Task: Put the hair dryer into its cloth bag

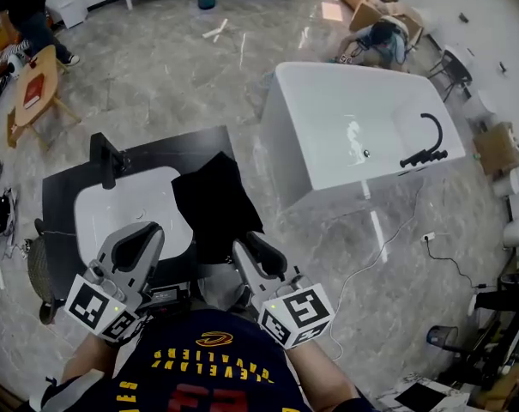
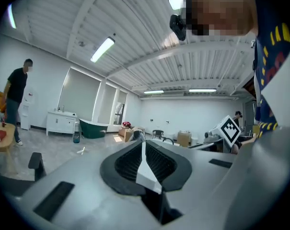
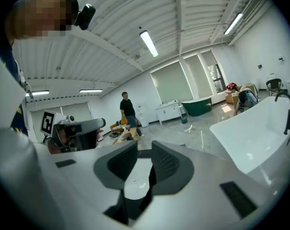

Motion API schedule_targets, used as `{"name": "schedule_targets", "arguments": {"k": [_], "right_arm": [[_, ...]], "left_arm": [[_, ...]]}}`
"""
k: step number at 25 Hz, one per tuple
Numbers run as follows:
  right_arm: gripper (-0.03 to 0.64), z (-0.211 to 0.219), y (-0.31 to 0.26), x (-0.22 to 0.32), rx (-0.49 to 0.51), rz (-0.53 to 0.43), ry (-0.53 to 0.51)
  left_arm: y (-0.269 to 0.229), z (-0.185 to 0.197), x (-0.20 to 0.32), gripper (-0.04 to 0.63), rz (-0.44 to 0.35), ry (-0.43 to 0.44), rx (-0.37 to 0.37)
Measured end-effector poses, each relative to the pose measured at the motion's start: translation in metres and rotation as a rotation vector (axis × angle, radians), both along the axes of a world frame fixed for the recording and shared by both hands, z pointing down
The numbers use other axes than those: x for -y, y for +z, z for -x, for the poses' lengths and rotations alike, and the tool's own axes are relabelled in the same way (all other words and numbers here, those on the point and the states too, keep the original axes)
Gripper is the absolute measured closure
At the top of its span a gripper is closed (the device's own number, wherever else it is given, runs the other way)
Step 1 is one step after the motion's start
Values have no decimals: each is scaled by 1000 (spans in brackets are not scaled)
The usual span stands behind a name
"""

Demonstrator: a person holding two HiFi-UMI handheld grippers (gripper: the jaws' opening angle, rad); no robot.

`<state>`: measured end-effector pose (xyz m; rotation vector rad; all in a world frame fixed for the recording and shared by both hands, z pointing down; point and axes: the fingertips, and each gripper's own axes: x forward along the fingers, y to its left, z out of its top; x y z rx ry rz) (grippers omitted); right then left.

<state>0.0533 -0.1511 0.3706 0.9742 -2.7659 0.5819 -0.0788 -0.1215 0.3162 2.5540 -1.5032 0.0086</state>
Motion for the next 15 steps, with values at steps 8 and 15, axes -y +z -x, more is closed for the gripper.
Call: {"name": "schedule_targets", "arguments": {"k": [8, 15], "right_arm": [[609, 15, -29, -10, -3, -79, 32], [609, 20, -31, -21, -19, -138, 8]], "left_arm": [[-10, -43, -20, 572, 3, 84, -129], [-3, -59, -23, 572, 25, 151, -97]]}}
